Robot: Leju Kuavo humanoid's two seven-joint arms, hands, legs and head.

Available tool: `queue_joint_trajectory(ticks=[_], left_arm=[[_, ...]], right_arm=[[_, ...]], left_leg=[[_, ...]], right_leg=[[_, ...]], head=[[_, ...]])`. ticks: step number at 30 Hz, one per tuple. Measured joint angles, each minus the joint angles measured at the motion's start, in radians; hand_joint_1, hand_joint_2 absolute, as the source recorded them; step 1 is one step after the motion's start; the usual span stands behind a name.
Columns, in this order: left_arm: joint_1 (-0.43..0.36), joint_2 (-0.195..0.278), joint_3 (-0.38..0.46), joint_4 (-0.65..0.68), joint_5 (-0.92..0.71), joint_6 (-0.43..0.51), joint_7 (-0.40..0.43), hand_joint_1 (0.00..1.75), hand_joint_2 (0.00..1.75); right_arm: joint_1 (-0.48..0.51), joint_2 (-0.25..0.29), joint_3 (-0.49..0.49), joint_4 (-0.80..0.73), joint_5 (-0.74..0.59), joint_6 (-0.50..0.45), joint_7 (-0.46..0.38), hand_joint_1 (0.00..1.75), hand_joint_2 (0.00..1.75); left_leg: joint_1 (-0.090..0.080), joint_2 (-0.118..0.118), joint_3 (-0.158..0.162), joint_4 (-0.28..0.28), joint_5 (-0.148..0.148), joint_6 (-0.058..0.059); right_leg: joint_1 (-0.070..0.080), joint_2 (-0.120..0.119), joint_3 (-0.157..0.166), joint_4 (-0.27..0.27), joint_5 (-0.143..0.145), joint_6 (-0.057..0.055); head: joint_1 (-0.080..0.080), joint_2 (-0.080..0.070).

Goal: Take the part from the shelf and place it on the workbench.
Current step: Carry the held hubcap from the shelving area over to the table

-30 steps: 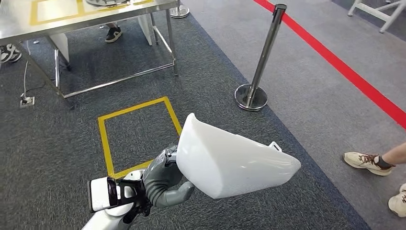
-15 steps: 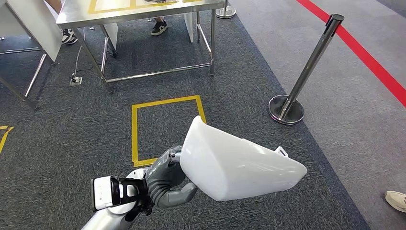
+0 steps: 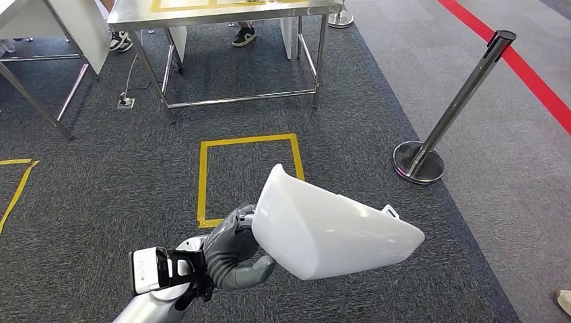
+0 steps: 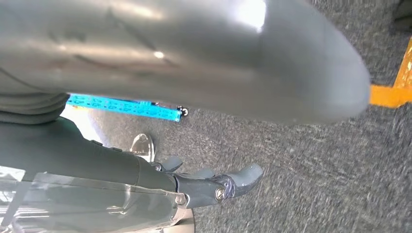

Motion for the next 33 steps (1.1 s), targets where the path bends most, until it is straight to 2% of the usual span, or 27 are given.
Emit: queue_joint_trajectory(ticks=[1, 2, 4, 5, 6, 7, 9, 10, 11, 14, 16, 17, 18, 20, 21, 22, 23, 24, 25, 26, 27, 31, 32, 33], left_arm=[[-0.002, -0.002, 0.000, 0.001, 0.000, 0.000, -0.002, 1.75, 1.75], [-0.005, -0.003, 0.000, 0.002, 0.000, 0.000, -0.004, 1.75, 1.75], [-0.007, -0.004, 0.000, 0.008, -0.001, 0.000, -0.005, 1.75, 1.75], [-0.007, -0.004, 0.000, 0.012, -0.003, 0.000, -0.005, 1.75, 1.75], [-0.006, -0.004, 0.000, 0.015, -0.004, 0.000, -0.005, 1.75, 1.75], [-0.006, -0.004, 0.000, 0.017, -0.005, 0.000, -0.005, 1.75, 1.75], [-0.006, -0.004, 0.000, 0.019, -0.005, 0.000, -0.005, 1.75, 1.75], [-0.007, -0.004, 0.000, 0.019, -0.005, 0.000, -0.005, 1.75, 1.75], [-0.008, -0.004, 0.000, 0.020, -0.005, 0.000, -0.005, 1.75, 1.75], [-0.010, -0.004, -0.001, 0.021, -0.005, 0.001, -0.008, 1.75, 1.75], [-0.013, -0.004, -0.002, 0.021, -0.005, 0.001, -0.011, 1.75, 1.75], [-0.014, -0.004, -0.002, 0.021, -0.005, 0.002, -0.012, 1.75, 1.75], [-0.015, -0.003, -0.003, 0.023, -0.005, 0.002, -0.013, 1.75, 1.75], [-0.014, -0.001, -0.004, 0.027, -0.005, 0.002, -0.014, 1.75, 1.75], [-0.014, 0.001, -0.004, 0.030, -0.005, 0.002, -0.014, 1.75, 1.75], [-0.014, 0.001, -0.004, 0.031, -0.005, 0.003, -0.014, 1.75, 1.75], [-0.014, 0.002, -0.004, 0.032, -0.005, 0.003, -0.014, 1.75, 1.75], [-0.015, 0.002, -0.004, 0.033, -0.005, 0.003, -0.015, 1.75, 1.75], [-0.016, 0.002, -0.004, 0.033, -0.005, 0.004, -0.016, 1.75, 1.75], [-0.018, 0.001, -0.004, 0.033, -0.005, 0.005, -0.017, 1.75, 1.75], [-0.019, 0.001, -0.004, 0.033, -0.006, 0.006, -0.018, 1.75, 1.75], [-0.020, 0.000, -0.005, 0.034, -0.006, 0.009, -0.020, 1.75, 1.75], [-0.021, 0.000, -0.005, 0.034, -0.006, 0.010, -0.021, 1.75, 1.75], [-0.021, -0.001, -0.005, 0.034, -0.007, 0.010, -0.021, 1.75, 1.75]], right_arm=[[0.000, 0.001, 0.000, 0.000, 0.000, -0.001, -0.001, 0.00, 0.00], [-0.001, 0.000, 0.000, 0.000, 0.001, -0.002, -0.002, 0.00, 0.00], [0.000, -0.001, 0.000, 0.000, 0.002, -0.005, -0.003, 0.00, 0.00], [0.002, -0.001, 0.000, 0.000, 0.002, -0.005, -0.003, 0.00, 0.00], [0.003, -0.001, 0.000, 0.000, 0.002, -0.005, -0.004, 0.00, 0.00], [0.004, 0.000, 0.000, 0.000, 0.002, -0.005, -0.004, 0.00, 0.00], [0.005, -0.002, 0.000, 0.000, 0.002, -0.005, -0.004, 0.00, 0.00], [0.004, -0.002, 0.000, 0.000, 0.002, -0.005, -0.004, 0.00, 0.00], [0.003, -0.003, 0.000, 0.000, 0.002, -0.005, -0.005, 0.00, 0.00], [0.001, -0.002, 0.000, 0.000, 0.003, -0.006, -0.008, 0.00, 0.00], [0.002, -0.001, 0.000, 0.000, 0.004, -0.006, -0.010, 0.00, 0.00], [0.001, -0.001, 0.000, 0.000, 0.005, -0.006, -0.010, 0.00, 0.00], [0.001, -0.001, 0.000, 0.000, 0.006, -0.006, -0.010, 0.00, 0.00], [0.001, 0.000, 0.000, 0.000, 0.006, -0.006, -0.011, 0.00, 0.00], [0.001, 0.000, 0.000, 0.000, 0.007, -0.006, -0.011, 0.00, 0.00], [0.001, 0.001, 0.000, 0.000, 0.007, -0.006, -0.011, 0.00, 0.00], [0.001, 0.001, 0.000, 0.000, 0.008, -0.006, -0.012, 0.00, 0.00], [0.001, 0.001, 0.000, 0.000, 0.010, -0.007, -0.014, 0.00, 0.00], [0.001, 0.002, 0.000, 0.000, 0.011, -0.007, -0.015, 0.00, 0.00], [0.001, 0.003, 0.000, 0.000, 0.012, -0.007, -0.017, 0.00, 0.00], [0.001, 0.004, 0.000, 0.000, 0.014, -0.008, -0.019, 0.00, 0.00], [-0.002, 0.006, 0.000, 0.000, 0.018, -0.008, -0.023, 0.00, 0.00], [-0.003, 0.006, 0.000, 0.000, 0.018, -0.008, -0.023, 0.00, 0.00], [-0.003, 0.006, 0.000, 0.000, 0.018, -0.008, -0.023, 0.00, 0.00]], left_leg=[[0.003, -0.001, 0.008, -0.005, 0.002, 0.006], [0.006, -0.001, 0.016, -0.008, 0.004, 0.010], [0.005, -0.004, 0.020, -0.008, 0.001, 0.016], [0.004, -0.007, 0.021, -0.008, -0.002, 0.017], [0.004, -0.011, 0.024, -0.007, -0.005, 0.016], [0.004, -0.015, 0.029, -0.007, -0.009, 0.015], [0.004, -0.019, 0.042, -0.006, -0.020, 0.008], [0.003, -0.020, 0.047, -0.005, -0.027, 0.003], [0.001, -0.021, 0.049, -0.003, -0.032, -0.003], [0.000, -0.022, 0.051, -0.007, -0.043, -0.017], [0.002, -0.017, 0.040, 0.018, -0.061, -0.028], [0.003, -0.015, 0.019, 0.061, -0.082, -0.033], [0.004, -0.012, -0.017, 0.126, -0.108, -0.037], [0.005, -0.012, -0.103, 0.264, -0.148, -0.041], [0.005, -0.012, -0.131, 0.297, -0.144, -0.040], [0.005, -0.012, -0.138, 0.287, -0.119, -0.038], [0.005, -0.011, -0.124, 0.238, -0.078, -0.033], [0.003, -0.010, -0.097, 0.165, -0.031, -0.027], [0.000, -0.008, -0.068, 0.095, 0.002, -0.020], [-0.002, -0.007, -0.046, 0.045, 0.021, -0.015], [-0.006, -0.006, -0.034, 0.019, 0.026, -0.010], [-0.005, -0.011, -0.018, 0.001, 0.024, 0.004], [-0.002, -0.011, -0.013, -0.004, 0.025, 0.009], [0.000, -0.010, -0.009, -0.006, 0.024, 0.013]], right_leg=[[0.000, 0.004, -0.010, 0.025, -0.015, 0.004], [-0.001, 0.009, -0.033, 0.074, -0.039, 0.007], [0.001, 0.018, -0.107, 0.210, -0.093, 0.012], [0.001, 0.020, -0.141, 0.262, -0.105, 0.013], [0.001, 0.021, -0.158, 0.279, -0.096, 0.013], [0.001, 0.021, -0.155, 0.255, -0.068, 0.012], [0.000, 0.023, -0.101, 0.119, 0.011, 0.008], [0.001, 0.024, -0.074, 0.057, 0.037, 0.004], [0.002, 0.025, -0.056, 0.018, 0.050, 0.000], [0.007, 0.027, -0.048, 0.005, 0.044, -0.018], [0.004, 0.026, -0.041, 0.003, 0.039, -0.031], [0.002, 0.026, -0.037, 0.003, 0.036, -0.036], [0.003, 0.025, -0.033, 0.003, 0.032, -0.041], [0.004, 0.024, -0.026, 0.003, 0.026, -0.045], [0.005, 0.024, -0.022, 0.003, 0.022, -0.045], [0.006, 0.024, -0.016, 0.003, 0.018, -0.045], [0.007, 0.025, -0.009, 0.003, 0.014, -0.044], [0.007, 0.025, -0.003, 0.003, 0.009, -0.043], [0.010, 0.026, 0.002, 0.003, 0.004, -0.039], [0.011, 0.026, 0.005, 0.003, 0.000, -0.035], [0.011, 0.026, 0.006, 0.002, -0.003, -0.030], [0.008, 0.023, 0.008, 0.011, -0.018, -0.008], [0.007, 0.024, -0.007, 0.044, -0.036, -0.004], [0.007, 0.025, -0.036, 0.100, -0.061, -0.001]], head=[[0.002, 0.000], [0.006, 0.000], [0.013, 0.000], [0.014, 0.000], [0.015, 0.000], [0.015, 0.000], [0.016, 0.000], [0.016, 0.000], [0.016, 0.000], [0.015, 0.000], [0.013, 0.000], [0.012, 0.000], [0.011, 0.000], [0.010, 0.000], [0.010, 0.000], [0.010, 0.000], [0.010, 0.000], [0.010, 0.000], [0.010, 0.000], [0.011, 0.000], [0.011, 0.000], [0.012, 0.000], [0.013, 0.000], [0.013, 0.000]])
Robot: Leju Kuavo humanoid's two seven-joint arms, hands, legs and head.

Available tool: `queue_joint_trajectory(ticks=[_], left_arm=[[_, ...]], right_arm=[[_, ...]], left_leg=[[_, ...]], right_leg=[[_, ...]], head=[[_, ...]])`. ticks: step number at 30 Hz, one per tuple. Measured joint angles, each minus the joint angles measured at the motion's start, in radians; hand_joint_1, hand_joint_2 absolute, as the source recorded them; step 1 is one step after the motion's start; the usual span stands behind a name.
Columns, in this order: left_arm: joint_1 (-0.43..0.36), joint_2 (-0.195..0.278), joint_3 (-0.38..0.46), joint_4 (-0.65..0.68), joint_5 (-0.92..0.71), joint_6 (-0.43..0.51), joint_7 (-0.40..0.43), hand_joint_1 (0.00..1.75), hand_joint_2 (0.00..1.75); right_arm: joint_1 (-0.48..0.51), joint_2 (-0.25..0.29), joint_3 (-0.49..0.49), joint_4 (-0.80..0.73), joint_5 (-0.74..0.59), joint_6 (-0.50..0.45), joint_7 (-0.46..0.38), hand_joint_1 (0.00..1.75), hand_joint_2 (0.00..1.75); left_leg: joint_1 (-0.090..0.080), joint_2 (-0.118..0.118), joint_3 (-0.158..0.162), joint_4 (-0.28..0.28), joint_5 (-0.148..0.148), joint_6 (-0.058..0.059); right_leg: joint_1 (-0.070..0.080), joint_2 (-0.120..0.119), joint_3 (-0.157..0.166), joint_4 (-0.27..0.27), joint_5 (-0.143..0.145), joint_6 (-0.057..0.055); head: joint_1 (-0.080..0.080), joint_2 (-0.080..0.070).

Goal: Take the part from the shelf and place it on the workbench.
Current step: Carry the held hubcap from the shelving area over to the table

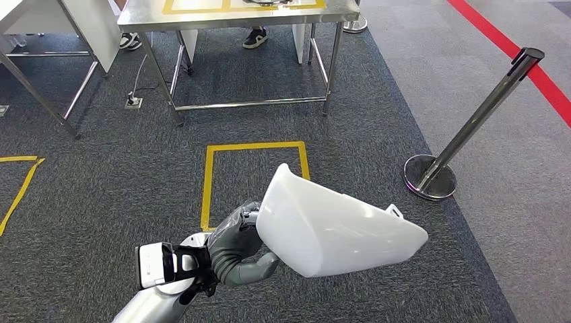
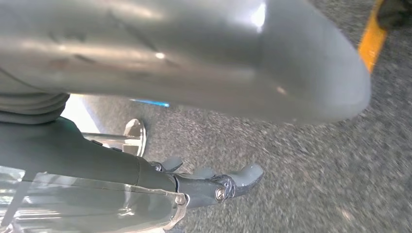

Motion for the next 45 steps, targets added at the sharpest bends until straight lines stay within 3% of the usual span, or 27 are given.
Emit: queue_joint_trajectory(ticks=[2, 3, 4, 5, 7, 8, 9, 13, 15, 17, 18, 19, 20, 21, 23, 25, 29, 30, 32, 34, 35, 36, 37, 39, 40, 43, 45], left_arm=[[0.001, 0.000, -0.001, 0.001, -0.001, 0.000, 0.000, 1.75, 1.75], [0.002, 0.000, -0.001, 0.002, -0.001, 0.000, 0.000, 1.75, 1.75], [0.003, 0.000, -0.002, 0.002, -0.001, 0.000, 0.000, 1.75, 1.75], [0.003, 0.000, -0.003, 0.003, -0.002, 0.000, 0.000, 1.75, 1.75], [0.003, 0.000, -0.004, 0.004, -0.002, 0.000, 0.000, 1.75, 1.75], [0.003, 0.000, -0.005, 0.004, -0.002, 0.000, 0.000, 1.75, 1.75], [0.002, 0.000, -0.006, 0.004, -0.002, 0.001, 0.000, 1.75, 1.75], [0.002, 0.000, -0.008, 0.003, -0.003, 0.003, 0.000, 1.75, 1.75], [0.001, 0.001, -0.008, 0.003, -0.003, 0.003, 0.000, 1.75, 1.75], [0.002, 0.002, -0.009, 0.003, -0.002, 0.003, 0.000, 1.75, 1.75], [0.003, 0.003, -0.009, 0.004, -0.003, 0.003, 0.000, 1.75, 1.75], [0.004, 0.003, -0.009, 0.004, -0.002, 0.003, 0.000, 1.75, 1.75], [0.004, 0.004, -0.009, 0.004, -0.002, 0.003, 0.000, 1.75, 1.75], [0.004, 0.004, -0.009, 0.004, -0.003, 0.003, 0.000, 1.75, 1.75], [0.002, 0.004, -0.009, 0.004, -0.003, 0.004, 0.000, 1.75, 1.75], [0.002, 0.003, -0.009, 0.004, -0.003, 0.005, 0.000, 1.75, 1.75], [0.002, 0.001, -0.009, 0.001, -0.005, 0.007, 0.000, 1.75, 1.75], [0.001, -0.001, -0.009, 0.000, -0.005, 0.007, 0.000, 1.75, 1.75], [0.002, -0.004, -0.009, 0.000, -0.009, 0.007, 0.000, 1.75, 1.75], [0.006, -0.005, -0.009, 0.001, -0.011, 0.007, 0.000, 1.75, 1.75], [0.008, -0.005, -0.010, 0.001, -0.011, 0.007, 0.000, 1.75, 1.75], [0.008, -0.006, -0.010, 0.001, -0.011, 0.007, 0.001, 1.75, 1.75], [0.009, -0.006, -0.010, 0.001, -0.012, 0.007, 0.001, 1.75, 1.75], [0.008, -0.006, -0.010, 0.000, -0.013, 0.007, 0.001, 1.75, 1.75], [0.008, -0.006, -0.010, 0.000, -0.013, 0.007, 0.002, 1.75, 1.75], [0.007, -0.006, -0.010, -0.001, -0.014, 0.007, 0.002, 1.75, 1.75], [0.006, -0.007, -0.010, -0.004, -0.014, 0.007, 0.002, 1.75, 1.75]], right_arm=[[0.001, 0.001, 0.000, 0.000, 0.000, 0.000, 0.000, 0.00, 0.00], [0.002, 0.001, 0.000, 0.000, 0.000, 0.000, 0.000, 0.00, 0.00], [0.003, 0.002, 0.000, 0.000, 0.000, 0.000, 0.000, 0.00, 0.00], [0.004, 0.002, 0.000, 0.000, 0.000, 0.000, 0.000, 0.00, 0.00], [0.004, 0.002, 0.000, 0.000, 0.000, 0.000, -0.001, 0.00, 0.00], [0.003, 0.002, 0.000, 0.000, 0.001, 0.000, -0.002, 0.00, 0.00], [0.003, 0.003, 0.000, 0.000, 0.001, -0.001, -0.003, 0.00, 0.00], [0.003, 0.006, 0.000, 0.000, 0.002, -0.001, -0.009, 0.00, 0.00], [0.002, 0.005, 0.000, 0.000, 0.002, -0.001, -0.010, 0.00, 0.00], [0.002, 0.005, 0.000, 0.000, 0.002, -0.001, -0.011, 0.00, 0.00], [0.002, 0.006, 0.000, 0.000, 0.002, -0.001, -0.011, 0.00, 0.00], [0.002, 0.006, 0.000, 0.000, 0.002, -0.001, -0.011, 0.00, 0.00], [0.002, 0.006, 0.000, 0.000, 0.002, -0.001, -0.011, 0.00, 0.00], [0.002, 0.006, 0.000, 0.000, 0.003, -0.001, -0.011, 0.00, 0.00], [0.002, 0.007, 0.000, 0.000, 0.003, -0.001, -0.012, 0.00, 0.00], [0.001, 0.009, 0.000, 0.001, 0.006, -0.001, -0.012, 0.00, 0.00], [-0.002, 0.011, 0.000, 0.000, 0.009, -0.001, -0.014, 0.00, 0.00], [-0.003, 0.011, 0.000, 0.000, 0.009, -0.001, -0.014, 0.00, 0.00], [-0.003, 0.011, 0.000, 0.000, 0.009, -0.001, -0.015, 0.00, 0.00], [0.000, 0.012, 0.000, 0.001, 0.009, -0.001, -0.015, 0.00, 0.00], [0.002, 0.013, 0.000, 0.001, 0.010, -0.001, -0.016, 0.00, 0.00], [0.003, 0.014, 0.000, 0.001, 0.010, -0.001, -0.016, 0.00, 0.00], [0.003, 0.014, 0.000, 0.001, 0.011, -0.001, -0.017, 0.00, 0.00], [0.002, 0.014, 0.000, 0.001, 0.012, -0.001, -0.018, 0.00, 0.00], [0.001, 0.015, -0.001, 0.001, 0.013, -0.001, -0.018, 0.00, 0.00], [0.001, 0.018, -0.001, 0.001, 0.016, -0.001, -0.019, 0.00, 0.00], [0.002, 0.019, -0.001, 0.001, 0.017, -0.001, -0.019, 0.00, 0.00]], left_leg=[[0.001, -0.001, 0.002, 0.000, -0.004, 0.005], [0.001, -0.002, 0.004, 0.000, -0.007, 0.005], [0.002, -0.004, 0.007, 0.001, -0.010, 0.004], [0.003, -0.006, 0.012, 0.001, -0.014, 0.001], [0.003, -0.008, 0.022, 0.005, -0.025, -0.009], [0.002, -0.008, 0.024, 0.008, -0.031, -0.016], [0.000, -0.009, 0.025, 0.010, -0.035, -0.021], [0.002, -0.007, 0.023, 0.019, -0.050, -0.037], [0.004, -0.003, -0.015, 0.099, -0.092, -0.046], [0.006, -0.001, -0.093, 0.243, -0.149, -0.051], [0.006, -0.001, -0.129, 0.298, -0.161, -0.051], [0.006, -0.001, -0.147, 0.317, -0.155, -0.049], [0.005, -0.001, -0.143, 0.294, -0.128, -0.046], [0.004, -0.001, -0.120, 0.235, -0.087, -0.040], [-0.003, 0.002, -0.054, 0.091, -0.020, -0.025], [-0.010, 0.004, -0.020, 0.024, -0.007, -0.017], [-0.007, -0.001, 0.002, 0.004, -0.009, -0.005], [-0.004, 0.000, 0.011, -0.002, -0.009, 0.000], [-0.002, 0.000, 0.019, -0.004, -0.017, 0.007], [-0.003, -0.002, 0.028, -0.004, -0.026, 0.009], [-0.003, -0.003, 0.036, -0.004, -0.032, 0.008], [-0.003, -0.004, 0.046, -0.004, -0.039, 0.005], [-0.003, -0.004, 0.057, -0.004, -0.048, 0.002], [-0.007, -0.004, 0.068, -0.002, -0.065, -0.009], [-0.009, -0.004, 0.070, -0.002, -0.072, -0.014], [-0.007, -0.003, 0.076, -0.003, -0.087, -0.028], [-0.005, -0.001, 0.057, 0.046, -0.110, -0.039]], right_leg=[[0.000, 0.001, -0.078, 0.137, -0.050, 0.006], [-0.001, 0.001, -0.107, 0.179, -0.057, 0.007], [-0.002, 0.001, -0.116, 0.182, -0.043, 0.008], [-0.003, 0.001, -0.104, 0.144, -0.010, 0.009], [-0.006, 0.002, -0.043, 0.000, 0.065, 0.010], [-0.007, 0.004, -0.018, -0.054, 0.086, 0.007], [-0.006, 0.007, -0.003, -0.084, 0.093, 0.003], [-0.004, 0.009, 0.005, -0.091, 0.086, -0.026], [-0.006, 0.008, 0.012, -0.093, 0.083, -0.037], [-0.005, 0.007, 0.014, -0.092, 0.079, -0.042], [-0.004, 0.006, 0.016, -0.092, 0.076, -0.043], [-0.002, 0.006, 0.018, -0.092, 0.074, -0.044], [-0.001, 0.006, 0.022, -0.092, 0.071, -0.044], [0.001, 0.006, 0.028, -0.092, 0.067, -0.043], [0.003, 0.007, 0.037, -0.093, 0.060, -0.039], [0.002, 0.007, 0.039, -0.094, 0.054, -0.029], [0.001, 0.003, 0.041, -0.082, 0.038, -0.006], [0.001, 0.003, 0.024, -0.045, 0.021, -0.002], [0.000, 0.003, -0.051, 0.088, -0.027, 0.004], [0.000, 0.003, -0.121, 0.187, -0.042, 0.008], [0.000, 0.003, -0.128, 0.181, -0.020, 0.008], [-0.001, 0.003, -0.114, 0.133, 0.019, 0.007], [-0.002, 0.003, -0.085, 0.059, 0.065, 0.007], [-0.001, 0.004, -0.030, -0.060, 0.111, 0.002], [0.000, 0.005, -0.017, -0.086, 0.113, -0.004], [0.002, 0.007, -0.006, -0.090, 0.094, -0.027], [-0.002, 0.007, 0.009, -0.092, 0.081, -0.039]], head=[[0.001, 0.000], [0.000, 0.000], [0.001, 0.000], [0.000, 0.000], [0.001, 0.000], [0.001, 0.000], [0.001, 0.000], [0.000, 0.000], [-0.003, 0.000], [-0.005, 0.000], [-0.005, 0.000], [-0.005, 0.000], [-0.005, 0.000], [-0.005, 0.000], [-0.004, 0.000], [-0.004, 0.000], [-0.002, 0.000], [0.000, 0.000], [0.003, 0.000], [0.004, 0.000], [0.004, 0.000], [0.004, 0.000], [0.005, 0.000], [0.006, 0.000], [0.006, 0.000], [0.005, 0.000], [0.002, 0.000]])
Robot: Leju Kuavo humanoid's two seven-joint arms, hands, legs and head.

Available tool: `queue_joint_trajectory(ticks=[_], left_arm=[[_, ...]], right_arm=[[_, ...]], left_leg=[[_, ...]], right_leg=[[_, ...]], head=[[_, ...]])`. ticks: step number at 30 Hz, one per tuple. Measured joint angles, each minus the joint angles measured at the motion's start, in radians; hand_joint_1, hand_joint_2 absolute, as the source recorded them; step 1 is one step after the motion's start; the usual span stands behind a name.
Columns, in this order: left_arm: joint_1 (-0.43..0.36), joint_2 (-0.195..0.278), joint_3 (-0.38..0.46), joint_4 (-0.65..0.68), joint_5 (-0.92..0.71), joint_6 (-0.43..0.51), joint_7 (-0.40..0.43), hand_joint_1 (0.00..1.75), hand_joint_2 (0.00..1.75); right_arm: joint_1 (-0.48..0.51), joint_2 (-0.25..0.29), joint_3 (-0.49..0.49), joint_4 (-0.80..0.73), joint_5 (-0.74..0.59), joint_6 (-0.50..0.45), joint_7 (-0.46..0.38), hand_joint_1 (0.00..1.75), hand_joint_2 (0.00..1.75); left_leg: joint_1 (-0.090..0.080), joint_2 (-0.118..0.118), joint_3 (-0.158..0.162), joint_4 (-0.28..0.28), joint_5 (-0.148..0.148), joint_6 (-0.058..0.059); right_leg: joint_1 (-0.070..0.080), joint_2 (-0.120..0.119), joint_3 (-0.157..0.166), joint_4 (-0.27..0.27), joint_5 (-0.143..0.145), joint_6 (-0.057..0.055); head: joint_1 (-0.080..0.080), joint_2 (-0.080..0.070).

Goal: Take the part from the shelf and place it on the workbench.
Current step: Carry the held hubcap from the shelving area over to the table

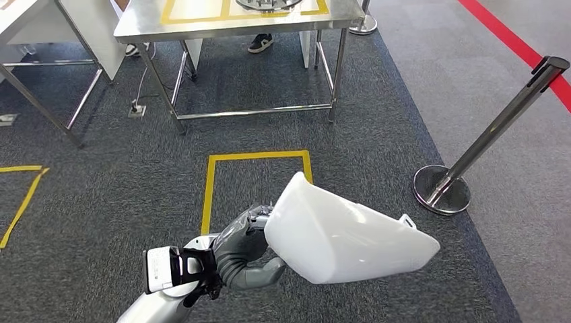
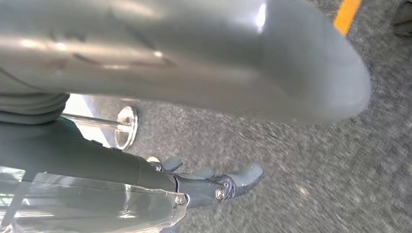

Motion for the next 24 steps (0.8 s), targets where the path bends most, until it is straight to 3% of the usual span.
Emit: queue_joint_trajectory(ticks=[1, 3, 4, 5, 6, 8, 9, 11, 13, 14, 16, 17, 19, 20, 21, 22, 23, 24], left_arm=[[0.000, 0.000, 0.000, -0.001, 0.000, 0.000, 0.000, 1.75, 1.75], [0.004, 0.002, 0.001, -0.001, 0.000, 0.000, 0.000, 1.75, 1.75], [0.006, 0.003, 0.001, -0.001, 0.000, 0.000, 0.000, 1.75, 1.75], [0.008, 0.004, 0.001, -0.001, 0.000, 0.000, 0.000, 1.75, 1.75], [0.009, 0.004, 0.001, -0.001, 0.000, 0.000, 0.000, 1.75, 1.75], [0.010, 0.005, 0.001, -0.001, 0.000, 0.000, 0.000, 1.75, 1.75], [0.010, 0.005, 0.002, -0.001, -0.001, 0.000, 0.000, 1.75, 1.75], [0.010, 0.005, 0.003, -0.003, -0.002, 0.001, 0.000, 1.75, 1.75], [0.011, 0.003, 0.003, -0.005, -0.003, 0.001, 0.000, 1.75, 1.75], [0.010, 0.002, 0.003, -0.006, -0.004, 0.001, 0.000, 1.75, 1.75], [0.009, -0.001, 0.003, -0.006, -0.005, 0.001, 0.000, 1.75, 1.75], [0.009, -0.001, 0.003, -0.006, -0.006, 0.002, 0.000, 1.75, 1.75], [0.011, -0.001, 0.003, -0.006, -0.007, 0.002, 0.001, 1.75, 1.75], [0.012, -0.001, 0.003, -0.005, -0.008, 0.002, 0.001, 1.75, 1.75], [0.013, -0.001, 0.003, -0.005, -0.008, 0.002, 0.001, 1.75, 1.75], [0.013, -0.001, 0.002, -0.005, -0.008, 0.002, 0.001, 1.75, 1.75], [0.014, 0.000, 0.002, -0.004, -0.008, 0.002, 0.001, 1.75, 1.75], [0.015, 0.000, 0.002, -0.003, -0.008, 0.002, 0.001, 1.75, 1.75]], right_arm=[[0.000, 0.000, 0.000, 0.000, 0.000, 0.000, 0.000, 0.00, 0.00], [0.000, 0.001, -0.001, 0.000, 0.000, 0.000, 0.000, 0.00, 0.00], [0.001, 0.001, -0.001, 0.000, 0.000, 0.000, 0.000, 0.00, 0.00], [0.003, 0.001, -0.001, 0.000, 0.000, 0.000, 0.000, 0.00, 0.00], [0.003, 0.001, -0.002, 0.000, 0.000, 0.000, 0.000, 0.00, 0.00], [0.004, 0.002, -0.002, 0.000, 0.000, 0.000, 0.000, 0.00, 0.00], [0.003, 0.003, -0.002, 0.000, 0.000, 0.000, -0.001, 0.00, 0.00], [0.001, 0.005, -0.002, 0.000, 0.002, 0.000, -0.002, 0.00, 0.00], [-0.001, 0.006, -0.002, 0.000, 0.004, 0.001, -0.004, 0.00, 0.00], [-0.003, 0.007, -0.002, 0.001, 0.004, 0.001, -0.004, 0.00, 0.00], [-0.008, 0.007, -0.001, 0.001, 0.004, 0.001, -0.007, 0.00, 0.00], [-0.008, 0.007, -0.001, 0.001, 0.004, 0.001, -0.008, 0.00, 0.00], [-0.005, 0.006, -0.002, 0.001, 0.004, 0.001, -0.009, 0.00, 0.00], [-0.002, 0.006, -0.002, 0.001, 0.004, 0.001, -0.009, 0.00, 0.00], [0.001, 0.006, -0.002, 0.001, 0.004, 0.001, -0.008, 0.00, 0.00], [0.002, 0.006, -0.002, 0.001, 0.004, 0.001, -0.008, 0.00, 0.00], [0.004, 0.006, -0.003, 0.001, 0.004, 0.001, -0.008, 0.00, 0.00], [0.007, 0.007, -0.004, 0.001, 0.004, 0.001, -0.007, 0.00, 0.00]], left_leg=[[0.002, 0.001, -0.032, 0.058, -0.020, -0.005], [0.004, 0.002, -0.132, 0.208, -0.060, -0.012], [0.005, 0.002, -0.176, 0.258, -0.059, -0.013], [0.005, 0.002, -0.203, 0.270, -0.036, -0.012], [0.005, 0.002, -0.209, 0.240, 0.010, -0.009], [0.002, 0.003, -0.175, 0.106, 0.116, 0.003], [-0.002, 0.004, -0.151, 0.047, 0.143, 0.009], [-0.008, 0.003, -0.123, -0.002, 0.139, 0.020], [-0.006, -0.001, -0.102, -0.019, 0.122, 0.031], [-0.003, -0.002, -0.085, -0.029, 0.115, 0.036], [0.002, -0.001, -0.048, -0.042, 0.097, 0.045], [0.002, 0.000, -0.032, -0.044, 0.084, 0.048], [0.002, -0.003, 0.001, -0.045, 0.054, 0.051], [0.002, -0.005, 0.021, -0.045, 0.038, 0.051], [0.003, -0.006, 0.044, -0.045, 0.020, 0.050], [0.003, -0.007, 0.067, -0.045, 0.001, 0.047], [0.003, -0.008, 0.087, -0.045, -0.019, 0.044], [0.002, -0.008, 0.105, -0.045, -0.040, 0.039]], right_leg=[[-0.001, 0.000, 0.009, -0.001, -0.008, -0.004], [-0.001, -0.001, 0.025, -0.001, -0.025, -0.007], [-0.001, -0.001, 0.036, -0.001, -0.035, -0.007], [-0.001, -0.001, 0.050, -0.001, -0.046, -0.006], [-0.001, 0.000, 0.066, -0.001, -0.057, -0.005], [-0.002, 0.001, 0.098, -0.004, -0.082, -0.002], [-0.001, 0.002, 0.109, -0.006, -0.093, 0.004], [-0.002, 0.002, 0.126, -0.016, -0.106, 0.017], [-0.002, -0.001, 0.133, -0.003, -0.092, 0.032], [-0.001, -0.002, 0.120, 0.032, -0.074, 0.037], [-0.001, -0.003, 0.043, 0.151, -0.053, 0.042], [0.000, -0.002, -0.007, 0.214, -0.063, 0.043], [0.000, -0.002, -0.095, 0.284, -0.130, 0.048], [0.000, -0.003, -0.123, 0.282, -0.164, 0.051], [0.000, -0.003, -0.139, 0.254, -0.178, 0.052], [-0.001, -0.003, -0.146, 0.207, -0.163, 0.053], [-0.001, -0.004, -0.146, 0.150, -0.102, 0.051], [0.000, -0.006, -0.143, 0.098, -0.023, 0.046]], head=[[-0.002, 0.000], [-0.004, 0.000], [-0.004, 0.000], [-0.004, 0.000], [-0.004, 0.000], [-0.003, 0.000], [-0.003, 0.000], [0.000, 0.000], [0.000, 0.000], [0.001, 0.000], [0.004, 0.000], [0.006, 0.000], [0.008, 0.000], [0.008, 0.000], [0.009, 0.000], [0.009, 0.000], [0.010, 0.000], [0.010, 0.000]])
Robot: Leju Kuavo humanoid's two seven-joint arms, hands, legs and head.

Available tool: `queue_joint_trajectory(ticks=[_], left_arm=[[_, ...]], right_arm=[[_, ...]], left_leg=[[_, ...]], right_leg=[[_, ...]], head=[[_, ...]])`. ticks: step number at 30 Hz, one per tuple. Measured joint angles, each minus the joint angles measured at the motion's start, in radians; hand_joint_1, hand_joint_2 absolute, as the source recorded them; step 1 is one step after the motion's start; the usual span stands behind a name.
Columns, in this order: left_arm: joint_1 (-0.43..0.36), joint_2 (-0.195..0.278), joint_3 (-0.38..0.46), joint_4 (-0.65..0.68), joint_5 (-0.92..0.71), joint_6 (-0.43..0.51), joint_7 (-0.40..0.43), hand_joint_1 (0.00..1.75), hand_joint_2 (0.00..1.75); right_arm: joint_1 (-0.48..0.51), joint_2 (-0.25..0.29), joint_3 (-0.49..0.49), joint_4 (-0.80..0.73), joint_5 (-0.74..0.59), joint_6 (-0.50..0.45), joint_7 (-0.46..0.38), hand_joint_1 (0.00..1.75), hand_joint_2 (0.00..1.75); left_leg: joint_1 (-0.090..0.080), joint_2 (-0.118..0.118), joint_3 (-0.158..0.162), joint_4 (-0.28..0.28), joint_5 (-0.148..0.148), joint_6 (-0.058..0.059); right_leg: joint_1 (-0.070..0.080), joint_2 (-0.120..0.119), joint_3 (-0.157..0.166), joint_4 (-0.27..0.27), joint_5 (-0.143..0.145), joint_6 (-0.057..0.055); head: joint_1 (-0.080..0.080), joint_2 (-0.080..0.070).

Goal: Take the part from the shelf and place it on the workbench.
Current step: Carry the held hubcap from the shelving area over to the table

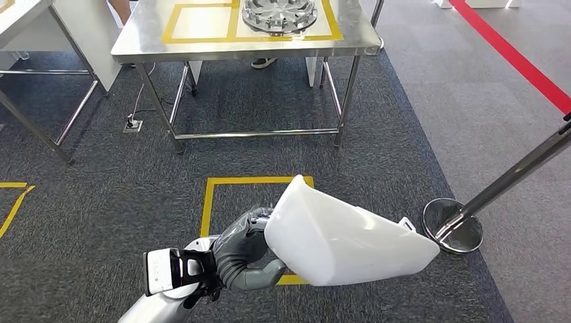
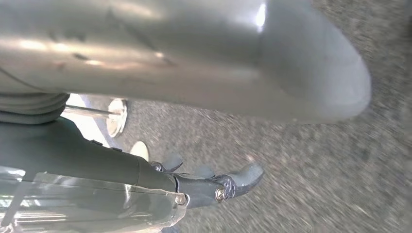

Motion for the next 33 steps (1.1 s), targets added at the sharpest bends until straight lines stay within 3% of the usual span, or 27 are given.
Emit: queue_joint_trajectory(ticks=[1, 2, 3, 4, 5, 7, 8, 9, 11, 12, 13, 14, 16, 17, 18, 20, 22, 23, 25, 26, 27, 28, 30, 31, 33], left_arm=[[0.001, 0.000, 0.000, 0.001, 0.000, 0.000, 0.000, 1.75, 1.75], [0.001, 0.000, 0.000, 0.002, 0.000, 0.000, 0.001, 1.75, 1.75], [0.000, -0.002, 0.000, 0.000, -0.001, 0.000, 0.001, 1.75, 1.75], [-0.003, -0.004, 0.001, -0.002, 0.000, 0.000, 0.001, 1.75, 1.75], [-0.007, -0.006, 0.001, -0.004, 0.000, 0.000, 0.001, 1.75, 1.75], [-0.010, -0.008, 0.001, -0.006, 0.000, 0.000, 0.000, 1.75, 1.75], [-0.009, -0.006, 0.001, -0.006, 0.000, 0.000, 0.000, 1.75, 1.75], [-0.009, -0.005, 0.001, -0.005, 0.000, 0.000, 0.000, 1.75, 1.75], [-0.008, -0.003, 0.000, -0.004, 0.000, 0.000, 0.000, 1.75, 1.75], [-0.008, -0.002, 0.000, -0.004, 0.000, 0.000, 0.000, 1.75, 1.75], [-0.008, -0.001, 0.000, -0.004, 0.000, 0.000, 0.000, 1.75, 1.75], [-0.008, 0.000, 0.001, -0.004, 0.000, 0.000, 0.001, 1.75, 1.75], [-0.007, 0.002, 0.001, -0.002, -0.001, 0.000, 0.001, 1.75, 1.75], [-0.007, 0.002, 0.001, -0.001, -0.001, 0.000, 0.002, 1.75, 1.75], [-0.007, 0.001, 0.001, -0.001, -0.001, 0.000, 0.003, 1.75, 1.75], [-0.009, -0.001, 0.002, -0.002, -0.001, 0.000, 0.004, 1.75, 1.75], [-0.012, -0.005, 0.002, -0.004, 0.000, 0.000, 0.003, 1.75, 1.75], [-0.013, -0.007, 0.002, -0.004, -0.001, 0.000, 0.003, 1.75, 1.75], [-0.011, -0.007, 0.001, -0.003, -0.001, 0.000, 0.003, 1.75, 1.75], [-0.009, -0.007, 0.001, -0.003, -0.002, 0.000, 0.003, 1.75, 1.75], [-0.007, -0.007, 0.001, -0.003, -0.002, 0.000, 0.003, 1.75, 1.75], [-0.006, -0.007, 0.001, -0.003, -0.003, 0.000, 0.003, 1.75, 1.75], [-0.005, -0.007, 0.000, -0.002, -0.005, 0.000, 0.003, 1.75, 1.75], [-0.006, -0.008, 0.001, -0.002, -0.007, 0.000, 0.004, 1.75, 1.75], [-0.006, -0.009, 0.001, -0.002, -0.009, 0.000, 0.004, 1.75, 1.75]], right_arm=[[0.001, 0.000, 0.000, 0.000, 0.000, 0.000, 0.001, 0.00, 0.00], [0.001, 0.001, -0.001, 0.001, 0.000, 0.001, 0.001, 0.00, 0.00], [-0.001, 0.001, -0.001, 0.001, 0.000, 0.001, 0.002, 0.00, 0.00], [-0.004, 0.001, -0.001, 0.001, 0.000, 0.002, 0.003, 0.00, 0.00], [-0.005, 0.000, -0.001, 0.001, 0.000, 0.001, 0.003, 0.00, 0.00], [-0.007, -0.001, -0.001, 0.001, 0.000, 0.001, 0.003, 0.00, 0.00], [-0.006, -0.002, -0.001, 0.001, 0.000, 0.001, 0.003, 0.00, 0.00], [-0.005, -0.001, -0.001, 0.001, 0.000, 0.001, 0.003, 0.00, 0.00], [-0.004, 0.001, -0.001, 0.001, 0.000, 0.001, 0.003, 0.00, 0.00], [-0.003, 0.002, -0.001, 0.001, 0.000, 0.001, 0.003, 0.00, 0.00], [-0.004, 0.003, -0.001, 0.001, 0.000, 0.001, 0.003, 0.00, 0.00], [-0.004, 0.004, -0.001, 0.001, 0.000, 0.001, 0.004, 0.00, 0.00], [-0.006, 0.006, -0.002, 0.001, -0.001, 0.001, 0.005, 0.00, 0.00], [-0.007, 0.007, -0.002, 0.001, -0.001, 0.001, 0.005, 0.00, 0.00], [-0.008, 0.007, -0.002, 0.001, -0.001, 0.001, 0.006, 0.00, 0.00], [-0.011, 0.008, -0.002, 0.001, -0.001, 0.001, 0.006, 0.00, 0.00], [-0.015, 0.008, -0.002, 0.001, -0.001, 0.001, 0.006, 0.00, 0.00], [-0.016, 0.008, -0.002, 0.001, -0.001, 0.001, 0.006, 0.00, 0.00], [-0.015, 0.008, -0.002, 0.001, -0.001, 0.001, 0.006, 0.00, 0.00], [-0.013, 0.008, -0.003, 0.001, -0.001, 0.001, 0.006, 0.00, 0.00], [-0.012, 0.009, -0.003, 0.001, 0.000, 0.001, 0.006, 0.00, 0.00], [-0.011, 0.009, -0.003, 0.001, 0.000, 0.001, 0.006, 0.00, 0.00], [-0.010, 0.009, -0.004, 0.001, 0.000, 0.001, 0.007, 0.00, 0.00], [-0.011, 0.009, -0.006, 0.001, 0.000, 0.001, 0.008, 0.00, 0.00], [-0.013, 0.008, -0.010, 0.001, 0.000, 0.001, 0.011, 0.00, 0.00]], left_leg=[[-0.001, -0.001, 0.014, -0.003, -0.018, -0.006], [-0.003, -0.001, 0.030, -0.008, -0.031, -0.013], [-0.003, -0.001, 0.043, -0.008, -0.033, -0.019], [-0.003, 0.000, 0.042, 0.008, -0.022, -0.025], [-0.003, 0.002, 0.025, 0.051, 0.003, -0.029], [-0.001, 0.006, -0.066, 0.189, 0.050, -0.038], [0.001, 0.008, -0.122, 0.255, 0.047, -0.043], [0.003, 0.009, -0.172, 0.297, 0.016, -0.047], [0.004, 0.009, -0.248, 0.316, -0.084, -0.050], [0.005, 0.010, -0.269, 0.292, -0.113, -0.050], [0.005, 0.010, -0.281, 0.250, -0.105, -0.048], [0.004, 0.010, -0.285, 0.193, -0.050, -0.044], [0.000, 0.012, -0.286, 0.084, 0.123, -0.034], [-0.002, 0.012, -0.281, 0.055, 0.187, -0.030], [-0.004, 0.011, -0.277, 0.046, 0.217, -0.028], [-0.003, 0.008, -0.259, 0.045, 0.215, -0.021], [0.001, 0.008, -0.239, 0.038, 0.204, -0.008], [0.002, 0.009, -0.230, 0.036, 0.197, -0.002], [-0.001, 0.007, -0.217, 0.035, 0.181, 0.007], [-0.003, 0.006, -0.210, 0.035, 0.173, 0.009], [-0.005, 0.004, -0.202, 0.035, 0.166, 0.009], [-0.007, 0.002, -0.190, 0.035, 0.158, 0.009], [-0.010, 0.001, -0.167, 0.035, 0.141, 0.006], [-0.011, 0.000, -0.158, 0.035, 0.132, 0.001], [-0.012, -0.001, -0.151, 0.034, 0.118, -0.010]], right_leg=[[0.002, -0.001, 0.006, -0.034, 0.065, -0.007], [0.004, -0.002, 0.013, -0.051, 0.111, -0.014], [0.007, -0.001, 0.021, -0.055, 0.115, -0.022], [0.006, 0.001, 0.033, -0.055, 0.101, -0.030], [0.004, 0.003, 0.047, -0.059, 0.090, -0.037], [-0.001, 0.004, 0.082, -0.071, 0.069, -0.048], [-0.002, 0.004, 0.102, -0.079, 0.057, -0.050], [-0.003, 0.005, 0.121, -0.085, 0.046, -0.051], [-0.005, 0.007, 0.164, -0.096, 0.021, -0.050], [-0.005, 0.010, 0.185, -0.098, 0.007, -0.049], [-0.005, 0.012, 0.206, -0.100, -0.008, -0.048], [-0.004, 0.014, 0.224, -0.101, -0.023, -0.046], [-0.001, 0.018, 0.252, -0.101, -0.053, -0.039], [0.000, 0.020, 0.261, -0.103, -0.067, -0.034], [0.002, 0.021, 0.271, -0.106, -0.078, -0.027], [0.001, 0.021, 0.291, -0.115, -0.094, -0.014], [0.001, 0.016, 0.280, -0.071, -0.118, -0.006], [0.001, 0.013, 0.251, -0.016, -0.138, -0.003], [0.003, 0.012, 0.152, 0.129, -0.180, -0.002], [0.003, 0.012, 0.110, 0.174, -0.181, -0.002], [0.003, 0.012, 0.082, 0.186, -0.161, -0.005], [0.004, 0.012, 0.079, 0.151, -0.120, -0.009], [0.009, 0.012, 0.115, 0.015, -0.023, -0.021], [0.012, 0.012, 0.134, -0.043, 0.007, -0.025], [0.019, 0.012, 0.150, -0.087, 0.016, -0.033]], head=[[0.000, 0.000], [-0.002, 0.000], [-0.003, 0.000], [-0.005, 0.000], [-0.006, 0.000], [-0.008, 0.000], [-0.010, 0.000], [-0.011, 0.000], [-0.011, 0.000], [-0.011, 0.000], [-0.011, 0.000], [-0.011, 0.000], [-0.011, 0.000], [-0.011, 0.000], [-0.012, 0.000], [-0.012, 0.000], [-0.011, 0.000], [-0.010, 0.000], [-0.010, 0.000], [-0.010, 0.000], [-0.010, 0.000], [-0.010, 0.000], [-0.010, 0.000], [-0.011, 0.000], [-0.012, 0.000]])
